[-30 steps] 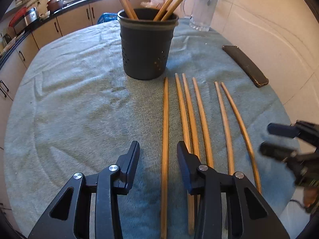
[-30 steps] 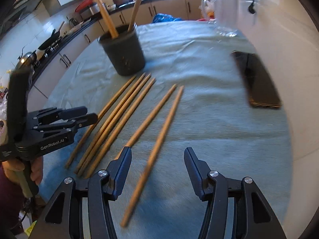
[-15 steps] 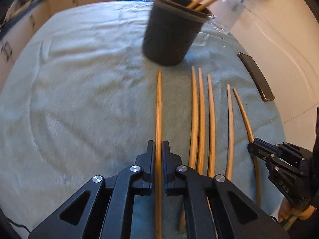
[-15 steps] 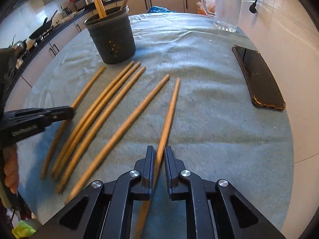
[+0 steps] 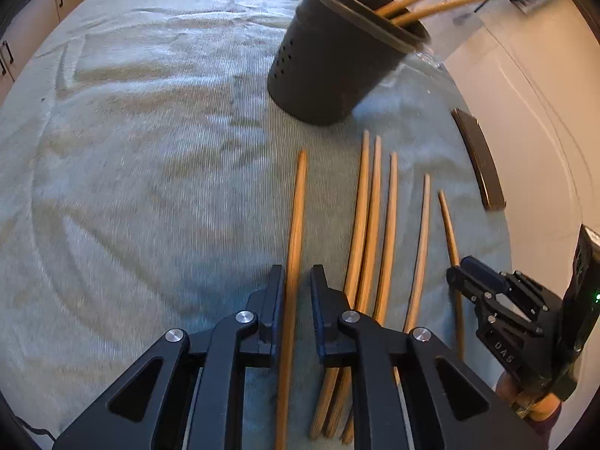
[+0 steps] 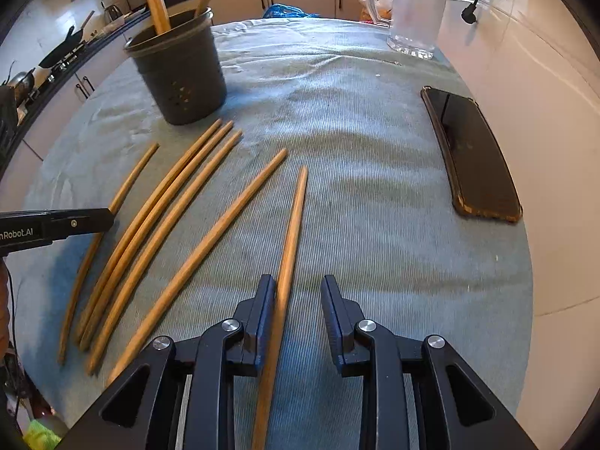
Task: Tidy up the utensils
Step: 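Grasp a third chopstick with the left gripper while the right gripper grasps one, then lift both held chopsticks upright and carry them toward the black cup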
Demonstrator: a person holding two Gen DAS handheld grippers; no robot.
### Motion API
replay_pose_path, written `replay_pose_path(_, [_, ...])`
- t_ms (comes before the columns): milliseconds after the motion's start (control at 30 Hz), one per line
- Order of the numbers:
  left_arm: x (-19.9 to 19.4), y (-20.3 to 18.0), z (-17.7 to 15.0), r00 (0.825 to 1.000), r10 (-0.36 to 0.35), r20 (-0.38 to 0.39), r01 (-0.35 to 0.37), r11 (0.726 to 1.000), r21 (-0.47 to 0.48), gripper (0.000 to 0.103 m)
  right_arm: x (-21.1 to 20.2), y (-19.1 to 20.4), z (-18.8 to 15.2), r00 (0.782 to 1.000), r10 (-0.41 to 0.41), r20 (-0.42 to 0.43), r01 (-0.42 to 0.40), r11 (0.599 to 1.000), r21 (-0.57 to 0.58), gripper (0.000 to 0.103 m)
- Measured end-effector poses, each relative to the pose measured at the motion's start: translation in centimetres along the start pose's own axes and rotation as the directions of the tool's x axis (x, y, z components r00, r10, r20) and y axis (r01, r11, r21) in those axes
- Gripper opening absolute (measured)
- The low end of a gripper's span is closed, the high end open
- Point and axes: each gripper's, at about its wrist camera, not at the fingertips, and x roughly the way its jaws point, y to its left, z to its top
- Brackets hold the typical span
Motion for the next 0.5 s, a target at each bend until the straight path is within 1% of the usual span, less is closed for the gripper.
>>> replay_pose_path(100, [0.5,-0.3,1.4,1.000,0.009,-0.003,-0.009,1.000,0.000,0.013,0.7,-0.2,1.6,1.000,-0.009,-0.013,0.009,1.000,0.004,0.028])
replay_pose_path(233, [1.0,-0.8,2.6,0.999,0.028,0.017,-0.028,0.999,0.017,0.013,1.5,-0.1,3.3,1.000,-0.021,-0.017,0.021,1.000,0.007,0.028])
replay_pose_path(333, [1.4,-1.5,3.1,0.999,0.032,0.040,-0.034,0.999,0.035,0.013,1.9,0.3,4.0,0.999,-0.036,-0.004,0.036,0.999,0.009,0.028])
replay_pose_path(400, [1.3,-1.6,2.8,0.997,0.036,0.066,-0.039,0.998,0.053,0.013,2.0,0.7,4.1,0.998,-0.052,0.018,0.052,0.999,0.010,0.028])
replay_pose_path(433, [1.2,-1.7,2.6,0.996,0.038,0.081,-0.043,0.997,0.061,0.013,2.1,0.9,4.0,0.998,-0.060,0.032,0.060,0.998,0.008,0.026])
replay_pose_path(467, [1.2,-1.9,2.5,0.994,0.040,0.098,-0.048,0.996,0.071,0.013,2.0,1.0,4.0,0.997,-0.059,0.045,0.059,0.998,0.004,0.018])
replay_pose_path(500, [1.2,-2.1,2.3,0.993,0.048,0.111,-0.058,0.995,0.083,0.010,2.0,1.2,3.9,0.997,-0.055,0.056,0.055,0.999,0.003,0.013])
